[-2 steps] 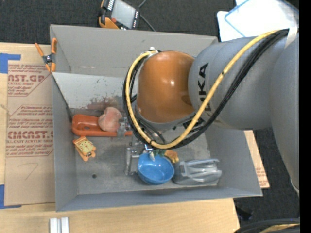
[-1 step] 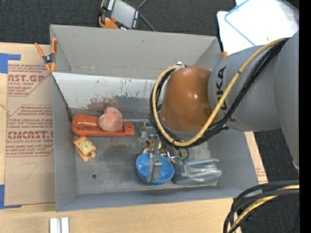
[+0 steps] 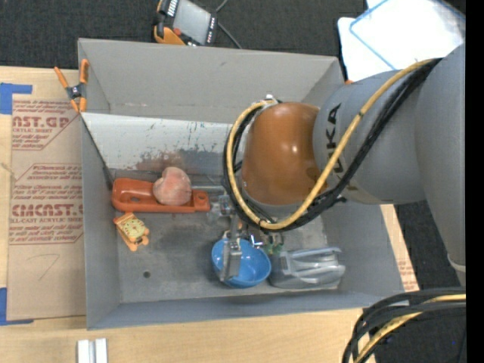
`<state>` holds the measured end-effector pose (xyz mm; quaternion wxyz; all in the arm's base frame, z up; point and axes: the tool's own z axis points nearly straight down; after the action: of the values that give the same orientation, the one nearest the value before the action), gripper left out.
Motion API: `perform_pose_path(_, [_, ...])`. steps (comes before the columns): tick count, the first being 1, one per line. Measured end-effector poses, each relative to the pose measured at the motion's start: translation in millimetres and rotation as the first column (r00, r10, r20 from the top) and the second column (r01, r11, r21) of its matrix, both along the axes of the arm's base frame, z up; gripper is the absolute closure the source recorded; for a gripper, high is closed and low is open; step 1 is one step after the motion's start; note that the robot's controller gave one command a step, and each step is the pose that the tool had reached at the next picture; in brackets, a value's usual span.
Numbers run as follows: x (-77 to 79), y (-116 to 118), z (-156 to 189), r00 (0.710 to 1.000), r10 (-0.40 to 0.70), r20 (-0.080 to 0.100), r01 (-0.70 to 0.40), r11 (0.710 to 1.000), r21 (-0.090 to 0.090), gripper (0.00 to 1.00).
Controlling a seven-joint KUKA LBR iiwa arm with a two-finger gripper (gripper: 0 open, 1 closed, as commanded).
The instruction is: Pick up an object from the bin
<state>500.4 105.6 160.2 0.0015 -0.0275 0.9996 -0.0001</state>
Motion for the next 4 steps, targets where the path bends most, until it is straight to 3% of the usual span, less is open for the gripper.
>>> perform_pose_path(1, [56.3,-1,-28,0.998,0.063,0.000,-0.063,0.998,0.000,1.00])
perform_pose_path(2, [56.3,-1,-28,0.998,0.063,0.000,-0.063,0.998,0.000,1.00])
perform_pose_path(3, [22.3,5,-75,0.972,0.234,0.001,-0.234,0.972,0.000,1.00])
perform_pose_path(4, [-14.5,-14,-88,0.951,0.308,0.021,-0.308,0.951,-0.002,0.00])
